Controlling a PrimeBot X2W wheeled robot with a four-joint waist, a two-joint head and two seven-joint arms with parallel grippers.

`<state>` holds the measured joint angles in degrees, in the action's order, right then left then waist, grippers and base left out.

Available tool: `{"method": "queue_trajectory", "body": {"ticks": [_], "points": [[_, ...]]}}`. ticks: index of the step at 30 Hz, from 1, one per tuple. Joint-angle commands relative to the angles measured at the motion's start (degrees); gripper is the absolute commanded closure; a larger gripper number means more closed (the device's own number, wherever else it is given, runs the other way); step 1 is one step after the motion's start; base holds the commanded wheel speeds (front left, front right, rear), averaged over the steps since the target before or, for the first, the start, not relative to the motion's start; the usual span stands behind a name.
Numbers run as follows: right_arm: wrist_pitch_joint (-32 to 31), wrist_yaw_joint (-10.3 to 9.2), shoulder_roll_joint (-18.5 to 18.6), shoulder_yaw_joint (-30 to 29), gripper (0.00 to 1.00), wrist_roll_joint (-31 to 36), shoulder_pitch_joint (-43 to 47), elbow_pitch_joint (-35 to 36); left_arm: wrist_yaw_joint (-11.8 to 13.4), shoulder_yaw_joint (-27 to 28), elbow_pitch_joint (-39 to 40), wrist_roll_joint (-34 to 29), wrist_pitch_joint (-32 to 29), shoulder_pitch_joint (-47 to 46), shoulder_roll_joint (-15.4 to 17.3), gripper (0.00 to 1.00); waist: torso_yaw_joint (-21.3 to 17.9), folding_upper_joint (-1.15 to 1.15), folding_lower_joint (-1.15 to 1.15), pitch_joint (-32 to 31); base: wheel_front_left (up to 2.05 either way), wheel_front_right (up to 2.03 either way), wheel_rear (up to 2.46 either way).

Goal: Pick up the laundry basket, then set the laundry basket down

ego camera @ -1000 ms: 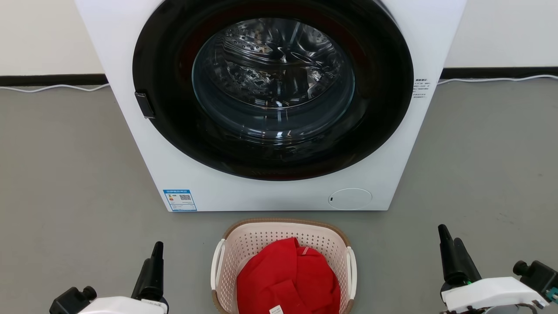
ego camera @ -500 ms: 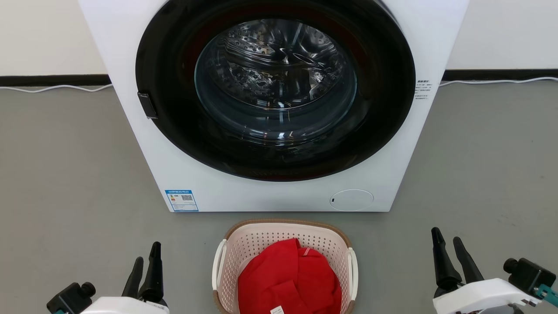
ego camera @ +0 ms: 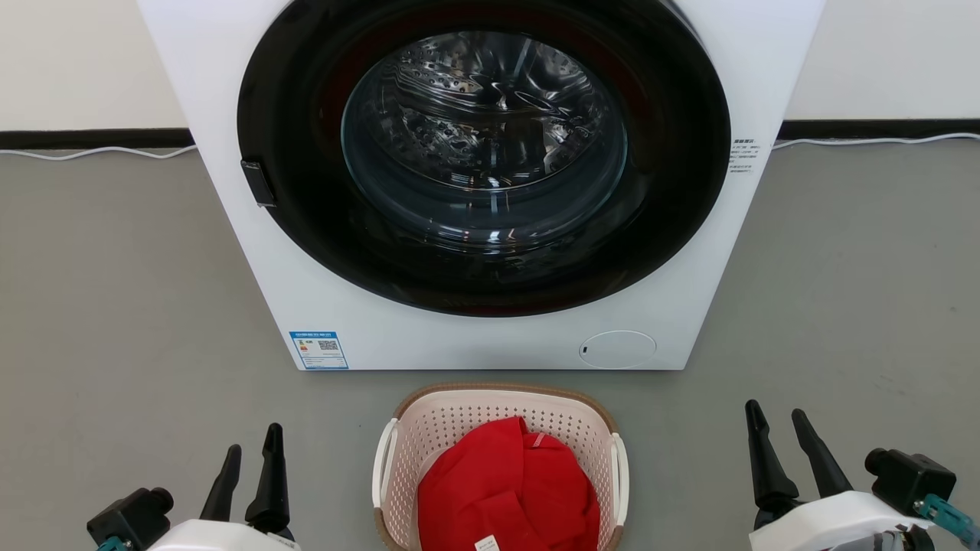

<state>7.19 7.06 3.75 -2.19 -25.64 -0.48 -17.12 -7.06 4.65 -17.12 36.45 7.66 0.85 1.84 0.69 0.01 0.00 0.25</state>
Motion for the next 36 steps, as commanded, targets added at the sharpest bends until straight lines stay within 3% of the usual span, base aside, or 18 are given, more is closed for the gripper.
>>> {"method": "queue_trajectory", "body": {"ticks": [1,36], "points": [[1.3,0.29,0.8,0.9,0.00,2.3,-2.7,1.4,-0.3,1.5,1.7,-2.3,0.8,-1.1,0.7,0.00,0.0,-0.01,0.00,0.0,0.00,0.00,0.00],[6.9,0.41,0.0,-0.7,0.00,27.3,-1.2,-1.3,-0.4,3.4,2.6,-28.0,6.5,-0.2,1.0,0.00,-0.6,-0.01,0.00,0.7,0.00,0.00,0.00]]}}
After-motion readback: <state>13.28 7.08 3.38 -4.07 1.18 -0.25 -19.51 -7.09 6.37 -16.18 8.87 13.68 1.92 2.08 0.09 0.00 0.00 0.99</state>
